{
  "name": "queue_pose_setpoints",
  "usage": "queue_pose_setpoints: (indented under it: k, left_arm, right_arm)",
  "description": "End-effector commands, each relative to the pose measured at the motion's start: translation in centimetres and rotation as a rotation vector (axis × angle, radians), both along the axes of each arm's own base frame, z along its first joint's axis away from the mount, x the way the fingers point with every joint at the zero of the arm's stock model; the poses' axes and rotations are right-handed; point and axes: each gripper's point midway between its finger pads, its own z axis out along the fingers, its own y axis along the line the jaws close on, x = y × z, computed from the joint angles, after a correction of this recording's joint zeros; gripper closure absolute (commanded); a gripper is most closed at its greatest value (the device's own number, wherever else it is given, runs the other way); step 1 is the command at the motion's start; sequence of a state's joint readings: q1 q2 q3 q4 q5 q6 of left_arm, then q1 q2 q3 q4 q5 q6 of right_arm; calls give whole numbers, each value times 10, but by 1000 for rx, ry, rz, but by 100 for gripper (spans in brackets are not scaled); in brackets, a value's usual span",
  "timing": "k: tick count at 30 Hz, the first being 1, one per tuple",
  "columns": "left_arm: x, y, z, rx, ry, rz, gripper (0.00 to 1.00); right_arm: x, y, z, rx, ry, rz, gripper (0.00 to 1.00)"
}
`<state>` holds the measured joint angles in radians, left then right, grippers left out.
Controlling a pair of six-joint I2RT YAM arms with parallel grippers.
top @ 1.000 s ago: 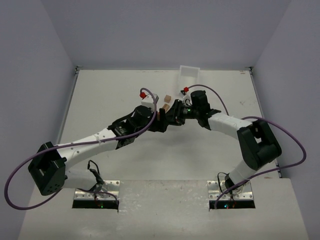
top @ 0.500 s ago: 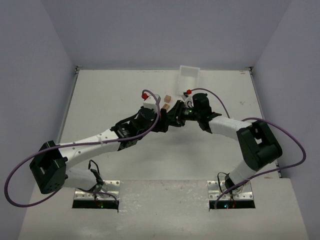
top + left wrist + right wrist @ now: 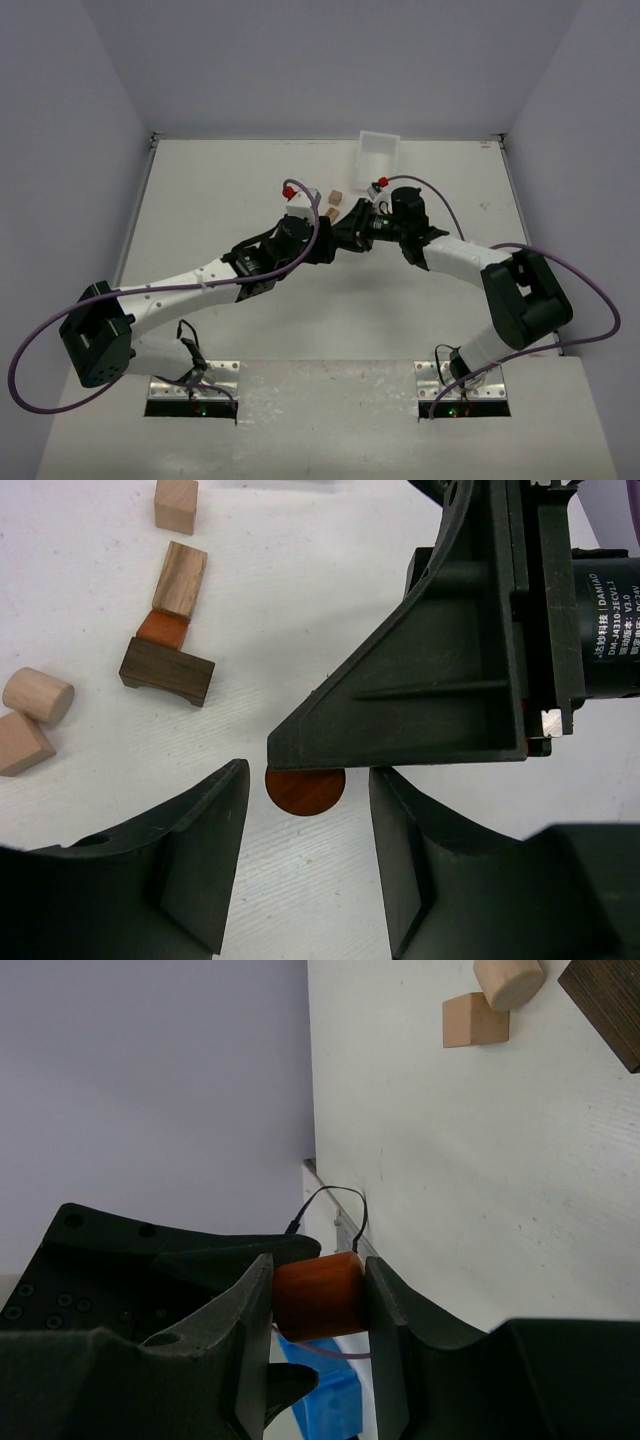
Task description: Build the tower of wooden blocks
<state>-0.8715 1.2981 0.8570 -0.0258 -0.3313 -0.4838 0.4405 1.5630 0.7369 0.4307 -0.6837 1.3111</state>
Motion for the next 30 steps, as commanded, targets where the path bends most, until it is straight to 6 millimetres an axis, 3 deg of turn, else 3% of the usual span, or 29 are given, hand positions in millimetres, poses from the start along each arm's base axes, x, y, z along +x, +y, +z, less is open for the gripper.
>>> queue_pose_setpoints:
  k: [1, 7, 11, 14, 16, 18, 20, 21, 23, 27, 30]
  left_arm:
    - [11, -10, 26, -72, -55, 30, 55]
    - [12, -11, 28, -84, -56, 34, 73]
    - [12, -11, 27, -82, -56, 37, 97]
    - [12, -8, 27, -74, -58, 50, 100]
    - [13, -6, 29, -71, -63, 58, 100]
    - [14, -4, 32, -58, -68, 63, 100]
    - [12, 5, 28, -2, -46, 83, 100]
    - [13, 7, 29, 4, -49, 95, 100]
    - [13, 17, 28, 49, -31, 129, 100]
    - [17, 30, 22, 106, -15, 186, 100]
    - [27, 34, 16, 155, 12, 197, 100]
  right_arm:
    - [-6, 3, 23, 63, -53, 36, 70]
    - [-7, 4, 20, 72, -33, 43, 69]
    - [-7, 4, 19, 69, -31, 35, 68]
    - [-7, 2, 19, 64, -40, 29, 63]
    - [-6, 0, 18, 50, -55, 10, 55]
    - [2, -7, 24, 35, -114, -22, 34]
    - [14, -19, 38, 39, -168, -56, 14]
    - [20, -26, 43, 38, -188, -81, 13]
    - [37, -50, 47, -1, -215, -178, 2]
    - [57, -104, 34, -214, -297, -376, 1]
    - [53, -150, 17, -449, -318, -550, 1]
